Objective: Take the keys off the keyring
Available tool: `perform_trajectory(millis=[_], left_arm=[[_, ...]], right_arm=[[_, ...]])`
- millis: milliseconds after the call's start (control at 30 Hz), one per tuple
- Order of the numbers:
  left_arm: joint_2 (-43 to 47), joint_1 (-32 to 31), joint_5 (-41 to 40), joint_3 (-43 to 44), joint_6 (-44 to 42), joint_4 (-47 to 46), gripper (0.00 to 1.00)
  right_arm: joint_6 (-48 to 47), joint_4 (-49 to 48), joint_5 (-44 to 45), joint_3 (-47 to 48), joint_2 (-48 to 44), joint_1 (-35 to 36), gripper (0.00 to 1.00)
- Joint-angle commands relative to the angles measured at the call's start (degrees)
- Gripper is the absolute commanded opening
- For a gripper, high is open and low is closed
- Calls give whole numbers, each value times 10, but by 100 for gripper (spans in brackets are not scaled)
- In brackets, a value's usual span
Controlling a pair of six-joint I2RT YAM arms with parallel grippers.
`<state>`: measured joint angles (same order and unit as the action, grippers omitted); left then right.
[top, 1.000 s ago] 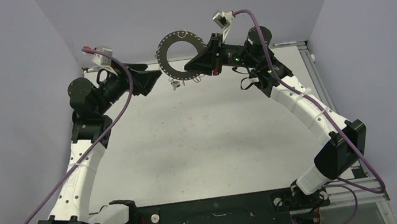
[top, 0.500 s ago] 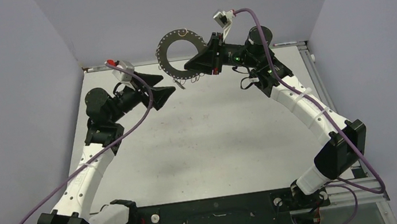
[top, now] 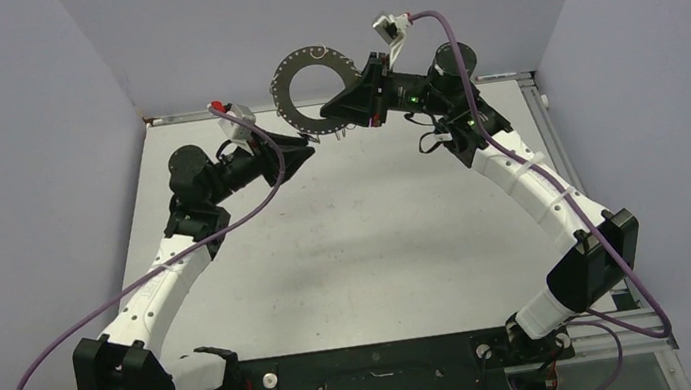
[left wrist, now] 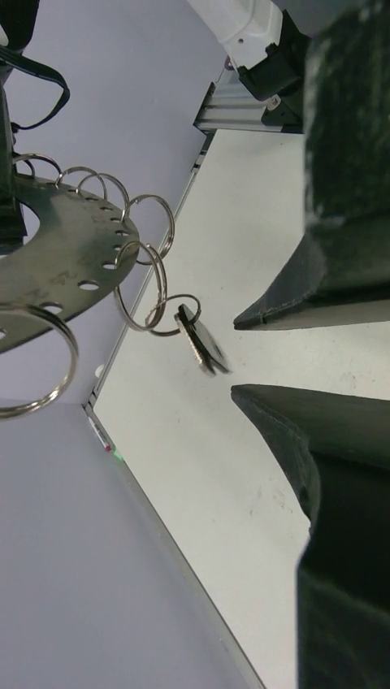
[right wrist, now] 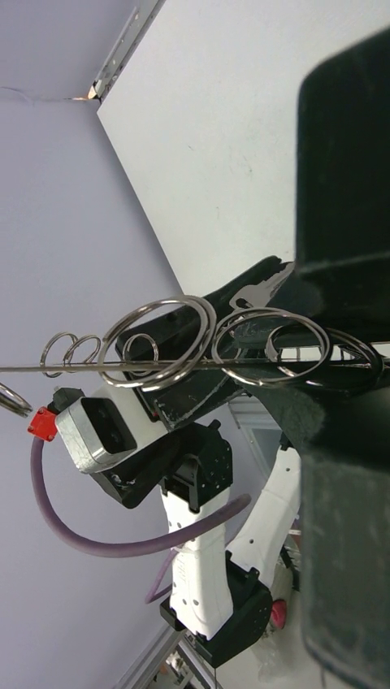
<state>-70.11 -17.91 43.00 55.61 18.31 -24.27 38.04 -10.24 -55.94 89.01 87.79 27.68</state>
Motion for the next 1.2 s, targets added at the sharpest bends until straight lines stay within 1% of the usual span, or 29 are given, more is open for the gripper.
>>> perform_trajectory(millis=[0, 100, 133, 233, 267, 300, 333, 367, 433, 733, 833, 900, 967, 1100, 1167], left_arm=[[10, 0, 16, 13, 3, -42, 18], [18, 0, 8, 14, 3, -35, 3], [20, 1, 6, 16, 3, -31, 0], [24, 2, 11, 20, 3, -24, 1], [23, 1, 18, 22, 0, -19, 12], [22, 0, 22, 24, -2, -13, 29], [21, -3, 24, 24, -5, -13, 39], [20, -5, 25, 25, -7, -14, 45], [16, -10, 21, 29, -15, -14, 48], [-15, -19, 21, 57, -10, -45, 50], [-22, -20, 19, 60, -12, -50, 49], [-27, -21, 19, 63, -10, -55, 46], [-30, -21, 18, 65, -5, -59, 40], [-28, -20, 16, 59, -6, -57, 23], [-25, -20, 9, 56, -5, -54, 21]], right_arm=[[-1, -31, 10, 32, 1, -8, 5], [3, -31, 13, 28, 0, -17, 5], [4, -31, 13, 26, 0, -20, 5], [9, -37, 12, 19, -1, -27, 5], [11, -41, 11, 18, 0, -28, 5], [13, -43, 10, 18, -1, -27, 5], [17, -46, 8, 17, 0, -27, 5], [17, -48, 7, 16, 1, -27, 5], [19, -50, 5, 17, 1, -27, 5], [18, -54, 2, 11, -4, -22, 5], [18, -55, 1, 14, -3, -19, 5], [18, -56, 0, 16, -2, -18, 5], [19, -57, 0, 18, -2, -18, 5], [19, -56, -1, 21, -1, -18, 5], [20, -56, -1, 21, -2, -18, 5]])
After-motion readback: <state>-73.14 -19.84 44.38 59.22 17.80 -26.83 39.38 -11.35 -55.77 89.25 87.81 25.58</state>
